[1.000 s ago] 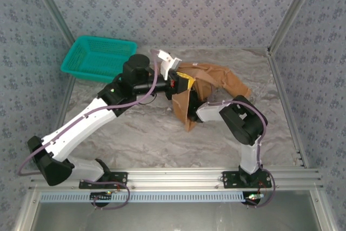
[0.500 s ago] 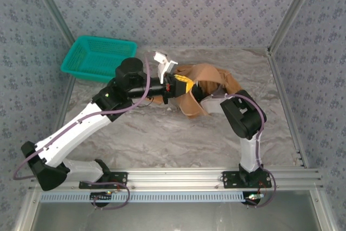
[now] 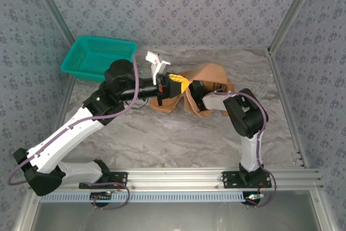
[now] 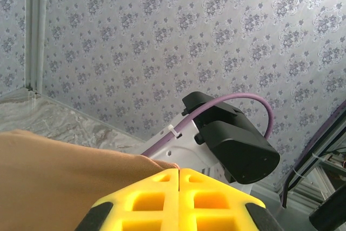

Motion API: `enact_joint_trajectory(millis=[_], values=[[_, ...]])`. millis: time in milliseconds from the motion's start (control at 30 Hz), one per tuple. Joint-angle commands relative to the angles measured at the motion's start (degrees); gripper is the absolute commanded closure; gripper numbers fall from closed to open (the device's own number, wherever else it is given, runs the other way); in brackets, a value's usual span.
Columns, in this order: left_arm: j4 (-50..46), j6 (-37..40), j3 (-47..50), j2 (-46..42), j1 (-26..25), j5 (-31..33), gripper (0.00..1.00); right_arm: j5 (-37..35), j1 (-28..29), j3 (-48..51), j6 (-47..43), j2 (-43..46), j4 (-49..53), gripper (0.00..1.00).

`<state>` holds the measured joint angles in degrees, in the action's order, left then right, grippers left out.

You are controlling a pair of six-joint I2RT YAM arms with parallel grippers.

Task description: Fold the inside-out t-shirt

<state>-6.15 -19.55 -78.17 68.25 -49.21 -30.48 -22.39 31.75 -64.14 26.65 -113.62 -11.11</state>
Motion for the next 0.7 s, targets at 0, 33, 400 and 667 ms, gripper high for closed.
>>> enact_joint_trajectory(millis=[0, 33, 400, 667], values=[[3.25, 0.82, -0.83, -1.89, -0.49, -2.07, 1.00, 0.31, -0.45, -3.21, 2.81, -0.44, 4.30, 0.40], [3.18, 0.99, -0.89, -2.07, -0.46, -1.87, 1.00, 0.50, -0.67, -3.68, 3.34, -0.80, 5.26, 0.39], [-1.31, 4.51, -3.58, -3.30, 0.12, 6.44, 1.00, 0.07, -1.23, -1.38, 1.25, 1.50, 9.54, 0.37], [-3.21, 6.45, -4.87, -1.74, 2.07, 11.69, 1.00, 4.72, -1.72, 5.46, -5.98, 7.69, 9.90, 0.37]])
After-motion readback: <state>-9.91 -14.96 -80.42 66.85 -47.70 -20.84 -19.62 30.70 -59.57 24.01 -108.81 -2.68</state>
